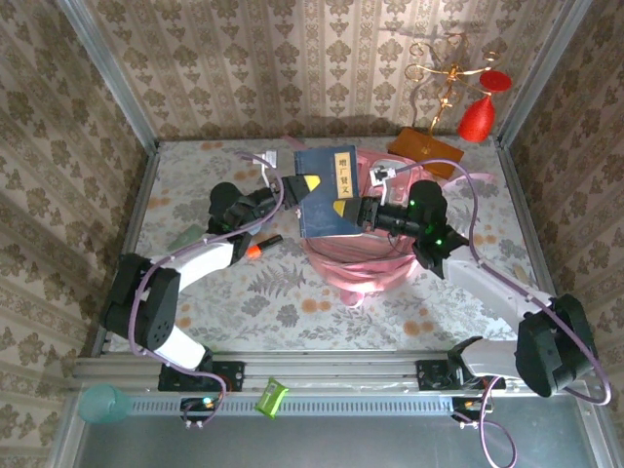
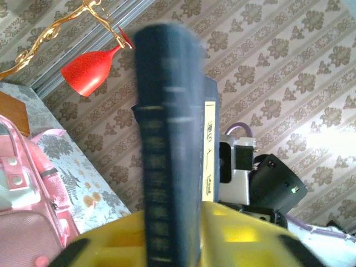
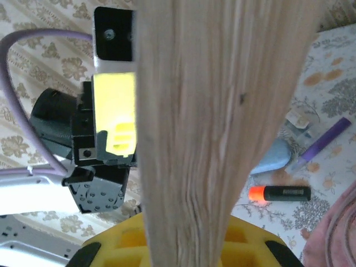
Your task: Pack books, pencil case, and school supplies into a backpack
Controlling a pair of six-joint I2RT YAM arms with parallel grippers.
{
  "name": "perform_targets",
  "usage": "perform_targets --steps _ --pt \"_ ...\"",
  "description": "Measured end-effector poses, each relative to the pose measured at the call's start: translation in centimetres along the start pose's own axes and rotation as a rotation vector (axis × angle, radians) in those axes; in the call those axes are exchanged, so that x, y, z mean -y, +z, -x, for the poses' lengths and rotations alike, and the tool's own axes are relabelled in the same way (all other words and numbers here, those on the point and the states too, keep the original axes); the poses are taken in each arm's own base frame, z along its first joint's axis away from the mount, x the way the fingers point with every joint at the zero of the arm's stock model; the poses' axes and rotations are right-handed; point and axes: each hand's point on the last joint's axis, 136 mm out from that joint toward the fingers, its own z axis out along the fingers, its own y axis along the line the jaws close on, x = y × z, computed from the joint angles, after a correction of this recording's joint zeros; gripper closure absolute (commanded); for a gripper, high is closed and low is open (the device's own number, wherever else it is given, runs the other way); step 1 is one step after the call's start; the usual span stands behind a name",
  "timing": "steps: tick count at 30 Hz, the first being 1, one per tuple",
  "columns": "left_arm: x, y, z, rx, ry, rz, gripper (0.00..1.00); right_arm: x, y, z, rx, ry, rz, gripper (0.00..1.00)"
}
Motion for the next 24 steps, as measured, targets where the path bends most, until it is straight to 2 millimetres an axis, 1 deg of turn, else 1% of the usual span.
perform_targets --steps 1,2,3,5,7,9,10,11,13,15,17,19,21,22,24 --pt "-0.2 0.0 0.0 -0.001 0.015 0.007 0.38 0.3 -0.3 0.2 0.004 0.009 -0.015 1.0" --pt "-0.5 -0.2 0.0 -0.001 0.023 0.023 0.31 0.7 -0.7 0.4 0.008 0.024 -0.036 1.0" --pt "-1.2 -0.3 -0.2 -0.003 0.043 0.054 0.27 1.6 -1.5 0.8 0.02 0.043 -0.075 1.0" --pt "-3.2 -0.9 -0.8 -0.019 0.102 0.158 0.26 3.9 -3.8 2.0 0.062 0.093 -0.175 1.0" --pt "-6.1 -1.5 -1.6 -0.055 0.217 0.324 0.26 6.4 -6.9 3.8 0.131 0.145 -0.278 1.0" --pt "-8.1 -1.1 -3.2 -0.161 0.371 0.452 0.26 8.3 -9.8 5.2 0.2 0.183 -0.369 1.0" --pt "-8.7 -0.6 -4.4 -0.234 0.452 0.485 0.27 9.1 -11.0 5.5 0.225 0.2 -0.409 1.0" --pt "-9.3 0.0 -5.6 -0.312 0.531 0.506 0.27 9.5 -11.6 5.5 0.234 0.212 -0.433 1.0" --pt "-10.6 1.0 -8.1 -0.479 0.673 0.524 0.27 9.9 -12.4 5.2 0.234 0.228 -0.468 1.0" --pt "-12.1 1.1 -10.4 -0.635 0.781 0.516 0.26 10.0 -12.6 4.7 0.219 0.232 -0.482 1.0" --pt "-14.1 0.1 -12.5 -0.783 0.874 0.504 0.24 10.2 -12.6 4.2 0.204 0.238 -0.492 1.0" --pt "-15.8 -1.4 -14.8 -0.928 0.942 0.488 0.22 10.4 -12.7 3.8 0.192 0.242 -0.501 1.0" --pt "-16.8 -2.4 -16.4 -1.038 0.977 0.456 0.23 10.6 -12.7 3.4 0.184 0.244 -0.506 1.0" --pt "-17.2 -2.5 -17.0 -1.084 0.997 0.435 0.23 10.8 -12.7 3.2 0.181 0.247 -0.509 1.0" --pt "-17.7 -2.0 -17.5 -1.142 1.048 0.406 0.27 11.1 -12.7 2.7 0.173 0.257 -0.514 1.0"
